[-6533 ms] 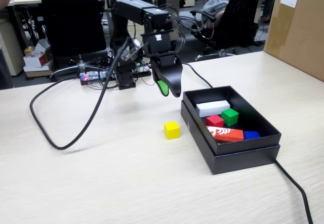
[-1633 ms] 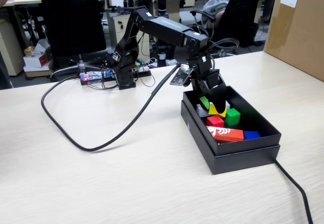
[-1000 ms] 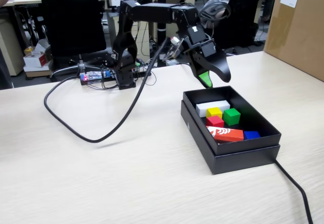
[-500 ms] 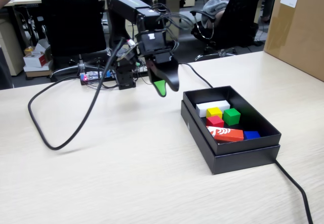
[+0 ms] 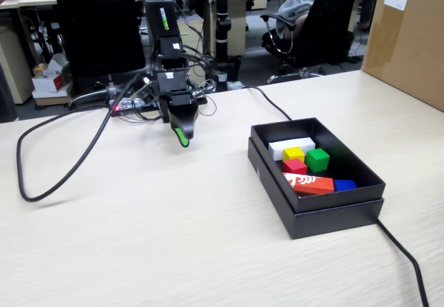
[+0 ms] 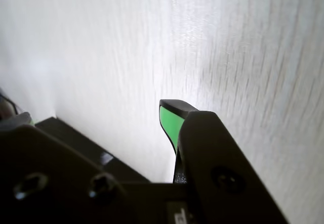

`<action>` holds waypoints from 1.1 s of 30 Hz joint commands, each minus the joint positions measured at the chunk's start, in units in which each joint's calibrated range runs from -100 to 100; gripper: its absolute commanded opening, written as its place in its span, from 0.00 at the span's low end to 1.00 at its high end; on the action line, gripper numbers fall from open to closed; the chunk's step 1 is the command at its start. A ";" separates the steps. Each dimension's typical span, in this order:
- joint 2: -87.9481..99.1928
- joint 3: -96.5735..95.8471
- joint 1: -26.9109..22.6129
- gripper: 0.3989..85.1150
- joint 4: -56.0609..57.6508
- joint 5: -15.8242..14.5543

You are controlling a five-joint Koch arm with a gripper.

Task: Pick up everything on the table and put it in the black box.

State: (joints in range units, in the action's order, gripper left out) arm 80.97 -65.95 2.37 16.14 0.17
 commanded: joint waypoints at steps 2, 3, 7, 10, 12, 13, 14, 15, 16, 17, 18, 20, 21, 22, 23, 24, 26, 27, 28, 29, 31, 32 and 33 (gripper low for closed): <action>3.54 -4.86 0.88 0.58 -10.05 0.20; 3.54 -7.12 0.88 0.59 -12.65 0.54; 3.42 -18.09 0.63 0.58 -23.70 2.10; 3.31 -21.17 0.20 0.59 -24.05 2.34; 3.54 -23.53 -0.49 0.59 -25.95 2.59; 3.65 -24.71 -0.78 0.59 -27.50 2.69; 3.77 -25.53 -1.07 0.59 -28.28 2.74; 3.88 -26.07 -1.32 0.59 -28.28 2.74; 4.23 -26.52 -1.42 0.59 -28.37 2.78; 4.23 -26.89 -1.51 0.59 -28.37 2.74; 4.23 -27.34 -1.71 0.59 -28.37 2.74; 4.23 -28.97 -2.10 0.59 -28.37 2.69; 4.23 -29.06 -2.10 0.59 -28.37 2.69; 4.23 -28.97 -2.10 0.59 -28.37 2.69; 4.23 -28.97 -2.10 0.59 -28.37 2.69; 4.23 -29.06 -2.10 0.59 -28.46 2.69; 4.23 -29.15 -2.10 0.59 -28.46 2.64; 4.46 -29.24 -2.15 0.59 -28.46 2.54; 4.57 -29.24 -2.15 0.58 -28.37 2.39; 4.80 -29.24 -2.15 0.58 -28.46 2.20; 5.03 -29.42 -2.20 0.58 -28.46 1.86; 5.15 -29.42 -2.20 0.58 -28.46 1.81; 5.37 -29.52 -2.20 0.58 -28.37 1.71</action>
State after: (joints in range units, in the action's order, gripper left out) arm 86.15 -94.80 0.17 -12.66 2.47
